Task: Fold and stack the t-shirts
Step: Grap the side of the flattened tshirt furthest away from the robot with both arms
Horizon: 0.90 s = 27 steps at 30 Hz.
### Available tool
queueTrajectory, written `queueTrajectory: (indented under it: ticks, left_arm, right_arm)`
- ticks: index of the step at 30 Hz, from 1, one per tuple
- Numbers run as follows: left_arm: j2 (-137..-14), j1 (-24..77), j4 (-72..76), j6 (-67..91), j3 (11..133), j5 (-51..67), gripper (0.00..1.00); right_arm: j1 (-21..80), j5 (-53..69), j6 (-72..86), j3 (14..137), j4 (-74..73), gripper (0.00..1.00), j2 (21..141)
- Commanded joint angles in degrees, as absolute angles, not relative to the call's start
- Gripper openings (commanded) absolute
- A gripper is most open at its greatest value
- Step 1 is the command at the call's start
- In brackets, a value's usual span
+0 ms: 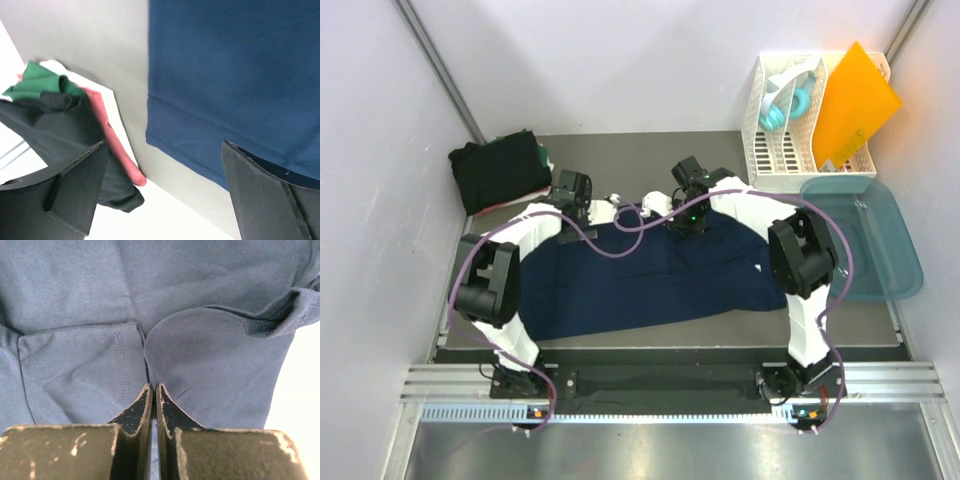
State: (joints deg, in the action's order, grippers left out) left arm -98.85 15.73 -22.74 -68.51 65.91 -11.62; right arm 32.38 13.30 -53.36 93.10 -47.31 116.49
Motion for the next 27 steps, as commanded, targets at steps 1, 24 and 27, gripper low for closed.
queueTrajectory:
  ticks: [1,24,27]
  left_arm:
    - [-100.7,12.2,-19.7,-66.9,66.8,-12.4,0.99]
    - [-130.4,-2.5,-59.9,-81.6,110.0,2.9,0.95]
    - [-130.5,-2.5,-62.2,-82.5,110.7,3.1,0.91]
  right_arm:
    - [33.3,11.9,-52.8,95.2,-45.4,0.00,115.6]
    - [32.3,2.3,-52.3,96.0,-46.2,0.00,109.9]
    - [32.3,1.7,-51.9,95.6,-46.4,0.00,109.6]
